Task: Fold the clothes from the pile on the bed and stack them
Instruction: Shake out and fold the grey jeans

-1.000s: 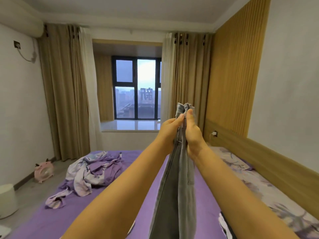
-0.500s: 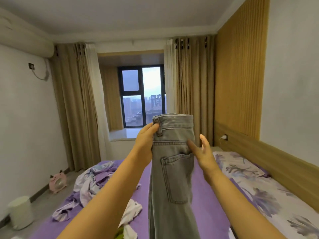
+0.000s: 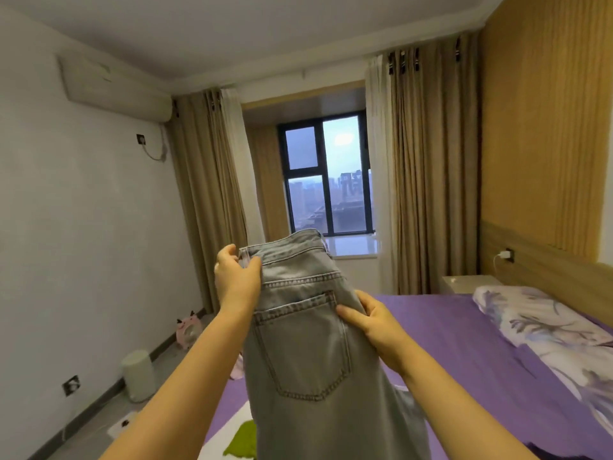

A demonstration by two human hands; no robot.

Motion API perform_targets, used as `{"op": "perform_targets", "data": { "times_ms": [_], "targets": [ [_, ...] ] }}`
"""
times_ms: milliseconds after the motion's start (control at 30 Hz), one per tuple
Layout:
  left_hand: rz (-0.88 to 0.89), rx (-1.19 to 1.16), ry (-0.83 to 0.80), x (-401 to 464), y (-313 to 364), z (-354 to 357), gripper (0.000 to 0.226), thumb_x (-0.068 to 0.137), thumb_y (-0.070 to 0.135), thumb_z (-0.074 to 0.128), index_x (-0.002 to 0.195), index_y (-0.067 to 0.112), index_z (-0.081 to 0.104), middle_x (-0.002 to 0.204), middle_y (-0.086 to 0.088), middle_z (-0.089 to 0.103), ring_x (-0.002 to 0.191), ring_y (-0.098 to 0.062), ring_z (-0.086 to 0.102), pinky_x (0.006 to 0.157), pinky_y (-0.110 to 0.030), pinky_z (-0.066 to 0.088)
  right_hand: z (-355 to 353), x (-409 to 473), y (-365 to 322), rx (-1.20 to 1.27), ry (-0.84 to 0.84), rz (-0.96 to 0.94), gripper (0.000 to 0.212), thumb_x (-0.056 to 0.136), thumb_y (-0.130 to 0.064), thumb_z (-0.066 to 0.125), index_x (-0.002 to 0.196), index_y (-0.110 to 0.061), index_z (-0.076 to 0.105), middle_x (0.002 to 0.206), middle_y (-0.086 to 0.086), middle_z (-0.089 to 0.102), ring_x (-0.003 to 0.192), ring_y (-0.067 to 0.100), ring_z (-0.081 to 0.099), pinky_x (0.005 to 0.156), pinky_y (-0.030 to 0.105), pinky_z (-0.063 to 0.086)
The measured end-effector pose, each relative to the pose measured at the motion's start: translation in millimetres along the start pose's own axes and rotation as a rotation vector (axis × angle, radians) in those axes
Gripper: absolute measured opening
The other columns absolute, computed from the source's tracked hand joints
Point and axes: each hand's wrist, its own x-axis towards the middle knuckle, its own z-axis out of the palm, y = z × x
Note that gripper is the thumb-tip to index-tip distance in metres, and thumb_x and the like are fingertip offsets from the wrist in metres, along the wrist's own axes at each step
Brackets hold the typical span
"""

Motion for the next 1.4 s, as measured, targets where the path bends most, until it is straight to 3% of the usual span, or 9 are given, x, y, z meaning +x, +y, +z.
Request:
{"op": "perform_targets", "data": {
  "times_ms": [67,167,333,433,567,1000,1100,1267,1400],
  "targets": [
    [0.486,0.223,0.11,-7.2,1.1,0.7,0.046,0.089,0.011,0.063,0.133,0.011,0.049,0.134,-0.01,0.052,0.121,-0.025,0.05,0.104,-0.038,0.038,20.1,4.4,2.7,-0.034,-0.056,-0.006,0.026,0.089,-0.02,0.066,0.114,-0.025,0.064,0.108,-0.002,0.071,0.099,0.016,0.068,0.087,0.032,0.056],
    [0.858,0.408,-0.328,-19.1,11.0,16.8,0.024,0.095,0.018,0.057,0.118,0.016,0.065,0.118,-0.001,0.067,0.115,-0.02,0.058,0.117,-0.049,0.019,47.5,9.9,1.6,-0.099,-0.144,0.003,0.027,0.086,-0.023,0.071,0.112,-0.024,0.065,0.107,-0.003,0.072,0.099,0.015,0.067,0.089,0.032,0.054],
    [0.592,0.786,-0.734,-22.2,-8.3,29.7,0.057,0.102,0.048,0.025,0.098,0.013,0.07,0.099,-0.008,0.071,0.099,-0.021,0.061,0.116,-0.035,0.019,57.4,10.4,2.4,-0.154,-0.132,-0.015,0.027,0.08,-0.026,0.076,0.104,-0.023,0.065,0.095,-0.008,0.072,0.089,0.005,0.068,0.075,0.02,0.054],
    [0.532,0.809,-0.706,-27.7,-24.2,34.1,0.07,0.098,0.058,0.019,0.088,0.01,0.07,0.089,-0.01,0.07,0.086,-0.025,0.062,0.087,-0.038,0.046,45.2,2.6,14.1,-0.263,-0.083,0.023,0.025,0.076,-0.037,0.079,0.088,-0.022,0.062,0.073,-0.011,0.066,0.066,0.0,0.063,0.059,0.013,0.047],
    [0.573,0.832,-0.66,-26.4,-33.2,37.5,0.069,0.094,0.064,0.017,0.06,0.015,0.051,0.063,-0.004,0.057,0.061,-0.021,0.05,0.062,-0.035,0.04,11.4,-20.0,41.2,-0.289,-0.132,0.136,0.028,0.079,-0.039,0.076,0.09,-0.017,0.062,0.071,-0.009,0.064,0.069,0.004,0.06,0.065,0.021,0.051],
    [0.727,0.97,-0.505,2.1,-30.7,15.0,0.074,0.076,0.077,0.004,0.051,0.019,0.042,0.051,0.0,0.051,0.047,-0.017,0.045,0.046,-0.028,0.036,-26.2,-46.7,112.5,-0.789,-0.011,0.112,0.029,0.087,-0.027,0.067,0.114,-0.019,0.068,0.105,0.006,0.059,0.1,0.015,0.047,0.082,0.022,0.038],
    [0.751,0.996,-0.49,2.0,-27.4,14.3,0.087,0.077,0.076,0.004,0.061,0.012,0.061,0.061,-0.005,0.063,0.057,-0.022,0.057,0.056,-0.031,0.046,-15.1,-45.7,113.9,-0.761,0.059,0.163,0.028,0.094,-0.034,0.057,0.119,-0.026,0.066,0.1,0.012,0.06,0.096,0.023,0.053,0.071,0.023,0.036],
    [0.759,1.013,-0.512,0.9,-19.4,10.3,0.081,0.08,0.073,0.007,0.058,0.011,0.055,0.059,-0.006,0.06,0.056,-0.023,0.055,0.06,-0.035,0.05,-3.7,-49.0,114.6,-0.496,-0.04,0.404,0.06,0.1,-0.036,0.047,0.151,-0.017,0.023,0.156,0.005,0.027,0.141,0.022,0.03,0.109,0.031,0.029],
    [0.783,1.054,-0.508,0.1,-13.6,2.6,0.072,0.081,0.071,0.007,0.052,0.016,0.044,0.051,0.0,0.049,0.052,-0.02,0.051,0.06,-0.034,0.049,4.1,-47.8,110.4,-0.079,0.057,0.402,0.045,0.094,-0.01,0.059,0.137,-0.012,0.046,0.142,0.012,0.046,0.127,0.026,0.048,0.104,0.038,0.042]
  ]
}}
